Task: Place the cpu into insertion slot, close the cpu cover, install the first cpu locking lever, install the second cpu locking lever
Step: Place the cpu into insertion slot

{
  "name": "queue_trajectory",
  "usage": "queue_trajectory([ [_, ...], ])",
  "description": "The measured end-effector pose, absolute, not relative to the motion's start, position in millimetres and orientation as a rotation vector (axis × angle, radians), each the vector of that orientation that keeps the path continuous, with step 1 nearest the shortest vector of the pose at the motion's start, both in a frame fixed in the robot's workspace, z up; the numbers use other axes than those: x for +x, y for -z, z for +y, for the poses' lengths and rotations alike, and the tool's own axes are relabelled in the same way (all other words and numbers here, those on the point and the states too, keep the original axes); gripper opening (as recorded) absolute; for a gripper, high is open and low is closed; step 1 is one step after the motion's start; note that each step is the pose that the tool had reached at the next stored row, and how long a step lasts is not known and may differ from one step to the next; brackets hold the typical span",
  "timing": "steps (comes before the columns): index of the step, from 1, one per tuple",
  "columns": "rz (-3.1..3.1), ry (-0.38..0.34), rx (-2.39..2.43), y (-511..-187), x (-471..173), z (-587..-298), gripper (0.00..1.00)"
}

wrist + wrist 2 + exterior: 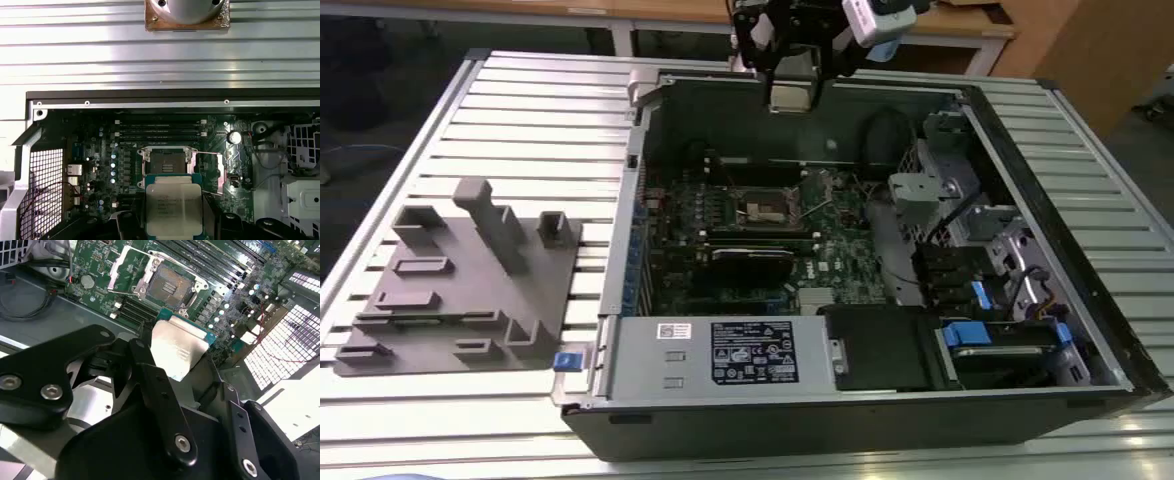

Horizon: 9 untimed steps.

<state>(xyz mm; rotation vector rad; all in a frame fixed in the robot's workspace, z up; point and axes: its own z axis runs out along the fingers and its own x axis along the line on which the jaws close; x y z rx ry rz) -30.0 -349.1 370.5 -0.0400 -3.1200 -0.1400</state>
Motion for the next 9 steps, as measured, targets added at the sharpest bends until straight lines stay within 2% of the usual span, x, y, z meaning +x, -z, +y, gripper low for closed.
queue_trajectory([
  [9,-3.120,0.140,-0.040,-368.4,-30.0,-349.1,0.54],
])
